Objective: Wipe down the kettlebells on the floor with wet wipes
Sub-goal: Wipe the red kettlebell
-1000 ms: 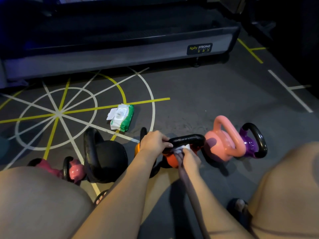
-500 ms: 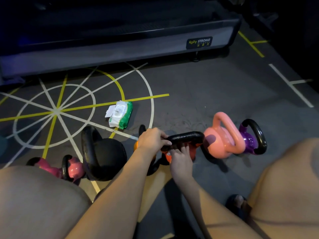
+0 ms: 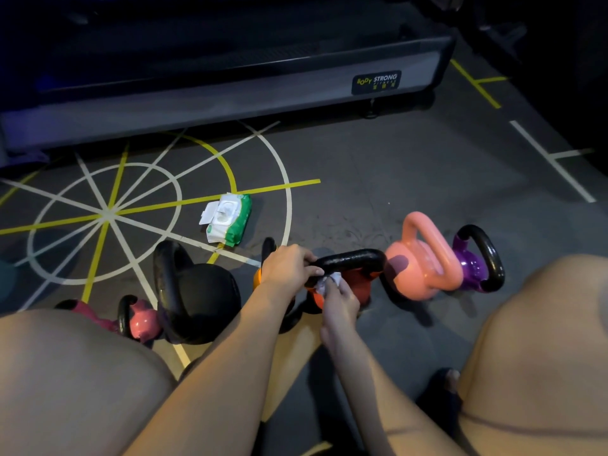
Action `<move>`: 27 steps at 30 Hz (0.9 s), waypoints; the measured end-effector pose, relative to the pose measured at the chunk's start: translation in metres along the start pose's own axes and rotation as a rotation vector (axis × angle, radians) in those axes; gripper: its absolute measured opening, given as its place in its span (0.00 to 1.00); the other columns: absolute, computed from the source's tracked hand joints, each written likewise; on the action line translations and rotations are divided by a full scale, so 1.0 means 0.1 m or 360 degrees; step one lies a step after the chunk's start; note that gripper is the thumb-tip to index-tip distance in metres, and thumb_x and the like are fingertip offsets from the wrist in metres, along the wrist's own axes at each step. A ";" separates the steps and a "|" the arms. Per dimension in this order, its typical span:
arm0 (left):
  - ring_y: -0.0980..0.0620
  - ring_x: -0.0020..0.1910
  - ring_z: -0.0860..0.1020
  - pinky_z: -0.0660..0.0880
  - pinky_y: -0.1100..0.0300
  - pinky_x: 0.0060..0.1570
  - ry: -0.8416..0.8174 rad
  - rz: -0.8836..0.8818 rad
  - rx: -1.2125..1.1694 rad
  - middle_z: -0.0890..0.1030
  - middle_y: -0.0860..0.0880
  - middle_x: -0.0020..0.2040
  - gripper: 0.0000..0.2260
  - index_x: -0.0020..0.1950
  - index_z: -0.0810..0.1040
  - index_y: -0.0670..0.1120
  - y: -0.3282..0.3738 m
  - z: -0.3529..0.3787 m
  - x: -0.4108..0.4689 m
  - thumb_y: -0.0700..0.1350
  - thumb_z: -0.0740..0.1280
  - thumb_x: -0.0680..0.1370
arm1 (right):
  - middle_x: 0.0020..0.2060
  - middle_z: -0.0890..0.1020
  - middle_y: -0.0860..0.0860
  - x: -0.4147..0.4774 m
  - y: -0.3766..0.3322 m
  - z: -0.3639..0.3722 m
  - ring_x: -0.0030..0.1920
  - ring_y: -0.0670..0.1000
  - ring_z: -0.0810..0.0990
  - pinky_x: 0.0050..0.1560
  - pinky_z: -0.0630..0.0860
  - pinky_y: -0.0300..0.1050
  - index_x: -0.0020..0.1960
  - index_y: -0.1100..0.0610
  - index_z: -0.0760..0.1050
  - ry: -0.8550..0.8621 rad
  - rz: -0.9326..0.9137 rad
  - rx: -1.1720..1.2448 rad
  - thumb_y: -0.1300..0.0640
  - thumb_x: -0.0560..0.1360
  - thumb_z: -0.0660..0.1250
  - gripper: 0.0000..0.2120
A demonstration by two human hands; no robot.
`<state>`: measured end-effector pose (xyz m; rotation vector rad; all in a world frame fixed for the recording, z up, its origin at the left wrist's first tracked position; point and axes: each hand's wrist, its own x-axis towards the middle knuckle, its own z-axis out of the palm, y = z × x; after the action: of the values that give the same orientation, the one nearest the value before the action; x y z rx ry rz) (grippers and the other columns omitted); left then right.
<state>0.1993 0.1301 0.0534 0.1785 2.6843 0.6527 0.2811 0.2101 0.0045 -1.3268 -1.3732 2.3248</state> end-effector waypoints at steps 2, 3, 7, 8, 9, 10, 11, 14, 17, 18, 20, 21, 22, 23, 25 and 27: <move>0.51 0.56 0.82 0.77 0.54 0.57 -0.0006 0.0005 0.0000 0.86 0.53 0.52 0.15 0.58 0.85 0.55 -0.01 0.01 0.00 0.56 0.77 0.73 | 0.35 0.82 0.47 0.02 0.07 -0.13 0.38 0.47 0.77 0.41 0.72 0.44 0.45 0.54 0.81 -0.0150 -0.0387 -0.0688 0.57 0.79 0.64 0.08; 0.51 0.56 0.82 0.77 0.53 0.58 -0.0011 0.0010 0.0005 0.86 0.53 0.52 0.16 0.59 0.85 0.54 -0.01 0.01 0.00 0.56 0.76 0.73 | 0.36 0.82 0.47 0.04 0.11 -0.18 0.39 0.49 0.78 0.41 0.71 0.46 0.46 0.52 0.81 -0.0211 -0.0574 -0.1043 0.57 0.80 0.63 0.09; 0.50 0.57 0.82 0.78 0.52 0.58 0.0013 0.0020 0.0033 0.86 0.52 0.53 0.16 0.60 0.84 0.54 0.00 0.03 -0.01 0.56 0.76 0.74 | 0.48 0.82 0.50 0.13 0.19 -0.19 0.51 0.55 0.79 0.45 0.69 0.48 0.51 0.52 0.79 -0.0165 -0.0911 -0.1931 0.56 0.81 0.61 0.08; 0.50 0.57 0.82 0.78 0.53 0.58 0.0012 0.0020 0.0035 0.86 0.52 0.53 0.16 0.60 0.84 0.54 0.00 0.04 -0.01 0.56 0.76 0.74 | 0.45 0.82 0.51 0.09 0.19 -0.15 0.49 0.56 0.78 0.44 0.68 0.48 0.48 0.53 0.79 -0.0126 -0.0863 -0.1791 0.57 0.81 0.61 0.08; 0.51 0.57 0.82 0.78 0.53 0.58 0.0009 0.0019 0.0031 0.86 0.52 0.53 0.16 0.60 0.84 0.54 0.01 0.04 -0.01 0.56 0.76 0.74 | 0.40 0.82 0.51 0.06 0.16 -0.12 0.46 0.55 0.78 0.42 0.67 0.47 0.45 0.54 0.79 -0.0092 -0.0716 -0.1528 0.56 0.80 0.62 0.09; 0.51 0.56 0.82 0.78 0.53 0.58 0.0005 0.0016 0.0024 0.86 0.52 0.52 0.15 0.59 0.84 0.54 0.01 0.04 -0.01 0.56 0.76 0.74 | 0.36 0.81 0.50 0.03 0.12 -0.09 0.41 0.53 0.77 0.40 0.67 0.47 0.42 0.55 0.79 -0.0048 -0.0477 -0.1167 0.56 0.80 0.63 0.10; 0.51 0.55 0.83 0.78 0.52 0.58 0.0003 0.0011 0.0016 0.86 0.52 0.52 0.15 0.59 0.84 0.55 0.01 0.03 -0.01 0.56 0.76 0.74 | 0.33 0.80 0.48 0.04 0.09 -0.07 0.38 0.50 0.75 0.38 0.68 0.46 0.40 0.55 0.80 -0.0026 -0.0275 -0.0844 0.55 0.79 0.63 0.11; 0.52 0.54 0.83 0.78 0.52 0.57 -0.0015 0.0003 -0.0005 0.87 0.53 0.50 0.13 0.56 0.85 0.56 0.01 0.02 -0.01 0.55 0.76 0.73 | 0.38 0.80 0.50 0.09 -0.02 -0.05 0.38 0.46 0.76 0.42 0.71 0.39 0.39 0.53 0.80 -0.0206 0.0114 -0.0130 0.61 0.79 0.63 0.13; 0.52 0.54 0.83 0.78 0.51 0.57 -0.0014 0.0002 0.0004 0.87 0.53 0.50 0.13 0.57 0.85 0.56 0.02 0.02 -0.02 0.56 0.76 0.73 | 0.58 0.79 0.59 0.18 -0.17 -0.03 0.56 0.53 0.80 0.64 0.72 0.48 0.57 0.60 0.77 -0.0264 0.0587 0.0768 0.64 0.83 0.56 0.11; 0.52 0.54 0.83 0.78 0.51 0.57 -0.0013 0.0002 0.0012 0.86 0.53 0.51 0.13 0.57 0.85 0.56 0.02 0.02 -0.02 0.56 0.76 0.73 | 0.64 0.76 0.57 0.19 -0.26 -0.06 0.65 0.55 0.77 0.69 0.67 0.49 0.60 0.61 0.74 -0.0214 0.0679 0.0893 0.62 0.84 0.55 0.11; 0.51 0.55 0.82 0.78 0.50 0.58 -0.0018 0.0000 0.0013 0.86 0.53 0.51 0.13 0.57 0.85 0.56 0.02 0.03 -0.02 0.56 0.76 0.73 | 0.68 0.74 0.57 0.19 -0.39 -0.25 0.70 0.53 0.74 0.71 0.68 0.47 0.56 0.63 0.73 -0.0298 0.0563 0.0674 0.62 0.84 0.55 0.09; 0.51 0.55 0.82 0.78 0.49 0.58 -0.0023 -0.0003 0.0006 0.86 0.53 0.51 0.13 0.57 0.85 0.56 0.02 0.02 -0.01 0.56 0.76 0.73 | 0.66 0.76 0.57 0.24 -0.45 -0.37 0.64 0.48 0.78 0.66 0.73 0.42 0.55 0.64 0.74 -0.0331 0.0497 0.0485 0.64 0.83 0.57 0.08; 0.50 0.55 0.82 0.78 0.49 0.59 -0.0026 -0.0003 0.0002 0.86 0.52 0.51 0.13 0.57 0.85 0.56 0.02 0.02 -0.01 0.55 0.76 0.74 | 0.63 0.79 0.59 0.24 -0.51 -0.41 0.54 0.42 0.82 0.57 0.77 0.37 0.55 0.63 0.75 -0.0330 0.0456 0.0318 0.65 0.82 0.59 0.07; 0.50 0.56 0.82 0.78 0.50 0.59 -0.0026 -0.0002 0.0002 0.86 0.52 0.52 0.14 0.58 0.85 0.55 0.02 0.02 -0.02 0.55 0.76 0.74 | 0.57 0.82 0.59 0.28 -0.52 -0.46 0.45 0.39 0.82 0.49 0.78 0.34 0.56 0.61 0.77 -0.0287 0.0404 0.0222 0.65 0.81 0.62 0.07; 0.50 0.56 0.82 0.78 0.51 0.59 -0.0020 -0.0001 0.0016 0.86 0.52 0.53 0.15 0.59 0.85 0.55 0.02 0.02 -0.02 0.55 0.76 0.74 | 0.43 0.82 0.51 0.34 -0.57 -0.47 0.35 0.37 0.79 0.38 0.77 0.30 0.50 0.56 0.77 -0.0207 0.0273 0.0093 0.64 0.80 0.62 0.07; 0.52 0.55 0.82 0.78 0.52 0.58 -0.0026 0.0007 0.0035 0.86 0.54 0.52 0.14 0.59 0.85 0.56 0.03 0.01 -0.02 0.55 0.76 0.74 | 0.39 0.81 0.47 0.26 -0.60 -0.37 0.33 0.36 0.79 0.38 0.75 0.30 0.47 0.53 0.76 -0.0215 0.0311 0.0143 0.65 0.82 0.58 0.11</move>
<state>0.2020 0.1327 0.0551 0.1946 2.6769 0.6209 0.2749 0.2810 0.0268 -1.3556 -1.2053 2.6141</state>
